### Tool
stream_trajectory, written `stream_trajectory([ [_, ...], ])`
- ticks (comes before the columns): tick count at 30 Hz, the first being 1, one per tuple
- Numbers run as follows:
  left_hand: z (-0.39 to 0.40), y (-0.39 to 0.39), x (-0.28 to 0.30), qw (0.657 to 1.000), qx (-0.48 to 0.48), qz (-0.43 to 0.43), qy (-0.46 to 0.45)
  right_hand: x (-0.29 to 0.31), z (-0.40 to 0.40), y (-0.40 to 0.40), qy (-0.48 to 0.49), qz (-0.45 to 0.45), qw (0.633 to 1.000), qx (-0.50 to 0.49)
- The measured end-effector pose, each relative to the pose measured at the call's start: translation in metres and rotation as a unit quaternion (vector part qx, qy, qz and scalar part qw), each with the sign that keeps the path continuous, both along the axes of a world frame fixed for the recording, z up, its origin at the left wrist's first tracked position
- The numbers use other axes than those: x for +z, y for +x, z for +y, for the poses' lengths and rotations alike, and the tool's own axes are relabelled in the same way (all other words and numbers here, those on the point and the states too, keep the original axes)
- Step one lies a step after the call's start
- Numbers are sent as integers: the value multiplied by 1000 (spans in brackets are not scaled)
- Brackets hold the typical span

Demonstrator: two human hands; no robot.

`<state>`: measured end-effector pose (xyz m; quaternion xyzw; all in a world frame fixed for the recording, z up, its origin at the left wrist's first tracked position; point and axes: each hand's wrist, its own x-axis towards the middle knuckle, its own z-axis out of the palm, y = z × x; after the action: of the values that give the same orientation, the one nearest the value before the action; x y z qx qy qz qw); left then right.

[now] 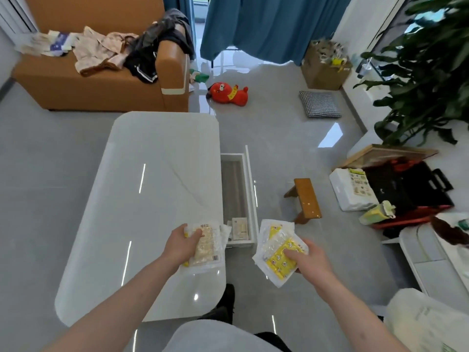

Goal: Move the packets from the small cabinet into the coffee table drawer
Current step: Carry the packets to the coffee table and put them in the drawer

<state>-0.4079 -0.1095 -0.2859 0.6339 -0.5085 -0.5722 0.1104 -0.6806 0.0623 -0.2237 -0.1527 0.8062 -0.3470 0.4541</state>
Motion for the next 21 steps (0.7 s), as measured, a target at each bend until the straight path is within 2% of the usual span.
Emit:
stream_trajectory([
  [5, -29, -77, -11, 1000, -9, -4, 2, -8, -24, -60, 12, 5, 1000, -11],
  [9, -40, -118, -38, 999, 3, -34, 37, -17, -56, -96, 31, -6, 999, 27],
  [16, -51, -168, -82, 987, 92, -80, 104, -46, -125, -176, 66, -47, 989, 126],
  [21, -69, -201, -134, 979, 122, -113, 120, -94, -188, -230, 97, -63, 976, 185],
])
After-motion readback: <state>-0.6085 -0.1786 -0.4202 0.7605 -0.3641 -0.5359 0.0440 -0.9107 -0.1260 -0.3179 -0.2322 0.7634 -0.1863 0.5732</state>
